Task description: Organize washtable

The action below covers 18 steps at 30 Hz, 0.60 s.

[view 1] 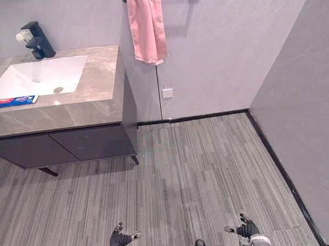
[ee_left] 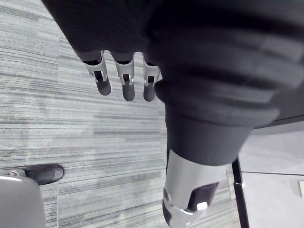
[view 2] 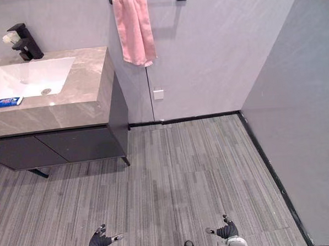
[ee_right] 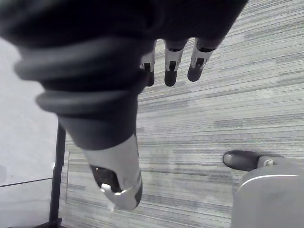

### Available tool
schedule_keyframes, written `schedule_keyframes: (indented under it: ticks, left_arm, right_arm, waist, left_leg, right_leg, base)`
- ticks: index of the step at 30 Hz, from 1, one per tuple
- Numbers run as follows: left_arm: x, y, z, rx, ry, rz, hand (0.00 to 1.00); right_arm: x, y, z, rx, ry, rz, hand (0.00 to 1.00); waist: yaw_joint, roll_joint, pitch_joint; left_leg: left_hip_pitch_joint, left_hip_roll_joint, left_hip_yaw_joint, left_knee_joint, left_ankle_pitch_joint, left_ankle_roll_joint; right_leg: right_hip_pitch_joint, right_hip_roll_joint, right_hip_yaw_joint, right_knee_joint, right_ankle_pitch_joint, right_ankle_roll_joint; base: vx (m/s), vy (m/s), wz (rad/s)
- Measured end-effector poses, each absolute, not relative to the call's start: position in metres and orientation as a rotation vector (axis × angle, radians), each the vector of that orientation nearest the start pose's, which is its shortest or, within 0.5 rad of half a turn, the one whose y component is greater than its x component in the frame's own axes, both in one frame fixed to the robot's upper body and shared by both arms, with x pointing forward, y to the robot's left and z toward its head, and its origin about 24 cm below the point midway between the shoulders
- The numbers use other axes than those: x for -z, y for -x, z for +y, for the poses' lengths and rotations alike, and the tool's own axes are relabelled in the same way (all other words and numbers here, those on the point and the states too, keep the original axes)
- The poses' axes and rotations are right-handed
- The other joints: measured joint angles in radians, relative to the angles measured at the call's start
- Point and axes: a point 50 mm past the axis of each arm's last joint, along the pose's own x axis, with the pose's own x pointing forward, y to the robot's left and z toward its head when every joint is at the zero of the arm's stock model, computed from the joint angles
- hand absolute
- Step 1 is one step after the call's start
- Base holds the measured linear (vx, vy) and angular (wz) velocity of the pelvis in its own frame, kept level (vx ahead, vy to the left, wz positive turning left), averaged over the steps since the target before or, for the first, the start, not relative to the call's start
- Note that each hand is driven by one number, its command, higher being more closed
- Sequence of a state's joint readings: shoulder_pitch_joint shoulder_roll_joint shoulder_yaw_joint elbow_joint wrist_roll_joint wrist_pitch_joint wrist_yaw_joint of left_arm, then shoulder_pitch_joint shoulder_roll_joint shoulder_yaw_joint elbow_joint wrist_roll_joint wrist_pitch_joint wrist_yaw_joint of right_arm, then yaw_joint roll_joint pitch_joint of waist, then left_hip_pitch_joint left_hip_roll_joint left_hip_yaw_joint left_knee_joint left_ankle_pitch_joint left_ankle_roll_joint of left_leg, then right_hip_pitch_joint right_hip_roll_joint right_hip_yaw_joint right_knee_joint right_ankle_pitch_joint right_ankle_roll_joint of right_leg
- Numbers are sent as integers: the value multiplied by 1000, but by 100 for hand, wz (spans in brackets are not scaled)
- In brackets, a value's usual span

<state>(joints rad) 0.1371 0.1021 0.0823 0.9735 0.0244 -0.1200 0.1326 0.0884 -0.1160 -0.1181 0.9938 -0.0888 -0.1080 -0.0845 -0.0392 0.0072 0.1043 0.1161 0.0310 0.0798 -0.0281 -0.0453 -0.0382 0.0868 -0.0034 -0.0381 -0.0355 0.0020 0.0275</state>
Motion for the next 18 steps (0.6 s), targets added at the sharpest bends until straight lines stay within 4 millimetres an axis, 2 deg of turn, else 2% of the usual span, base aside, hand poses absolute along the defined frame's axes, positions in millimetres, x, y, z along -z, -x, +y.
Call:
schedule_keyframes:
  ticks: [18]
  left_arm:
    - [149,-101,213,-258,-153,960,0]
  right_arm:
    - [142,-124,-224,220,190,921,0]
  waist:
    - [-3,1,27]
  left_leg:
    - [2,2,6,-7,0,0]
  right_leg:
    - [-1,3,6,-6,0,0]
  base:
    - [-10,-4,-1]
